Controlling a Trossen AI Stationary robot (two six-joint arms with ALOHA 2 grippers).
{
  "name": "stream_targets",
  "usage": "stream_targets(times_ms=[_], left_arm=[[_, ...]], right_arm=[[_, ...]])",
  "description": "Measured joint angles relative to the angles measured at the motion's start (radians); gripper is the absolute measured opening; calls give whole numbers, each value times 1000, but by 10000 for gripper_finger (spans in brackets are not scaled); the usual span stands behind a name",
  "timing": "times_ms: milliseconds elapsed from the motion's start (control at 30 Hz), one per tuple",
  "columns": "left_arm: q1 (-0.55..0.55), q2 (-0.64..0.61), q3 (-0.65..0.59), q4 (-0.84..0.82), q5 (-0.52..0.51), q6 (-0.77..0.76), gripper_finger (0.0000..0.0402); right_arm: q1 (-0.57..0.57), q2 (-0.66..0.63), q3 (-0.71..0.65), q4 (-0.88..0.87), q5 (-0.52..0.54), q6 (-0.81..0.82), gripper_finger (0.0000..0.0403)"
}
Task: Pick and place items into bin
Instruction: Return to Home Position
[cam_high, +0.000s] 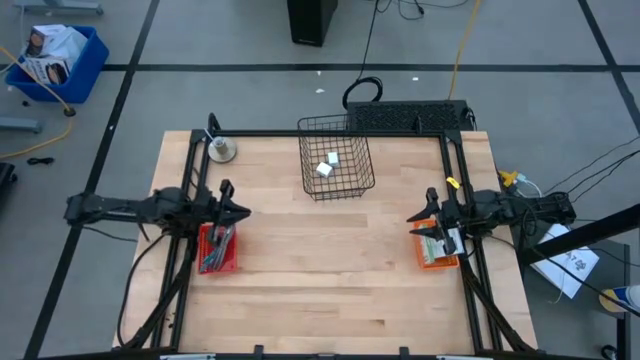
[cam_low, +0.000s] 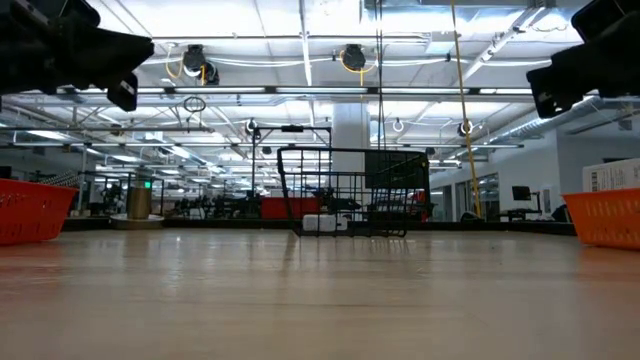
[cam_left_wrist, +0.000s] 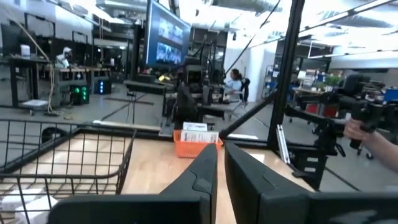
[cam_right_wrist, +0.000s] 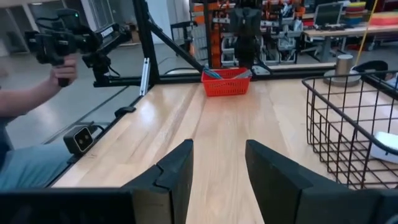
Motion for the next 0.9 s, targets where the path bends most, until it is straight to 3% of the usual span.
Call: stream_targets(times_ms=[267,433,667,900], left_arm=[[0,-208,0,-317,-70,-10,35],[-3,-202,1,-346,-22,-2,35],[-4,-201,1,-345,-43,0,35],[-4,-201,1,-345,-45,0,35]], right_arm=[[0,0,0,-8,0,-14,141],[0,1,-30,-19,7,-51,141],[0,4,-90,9,232,-23,141],[1,4,-146,168,208,-129,141]])
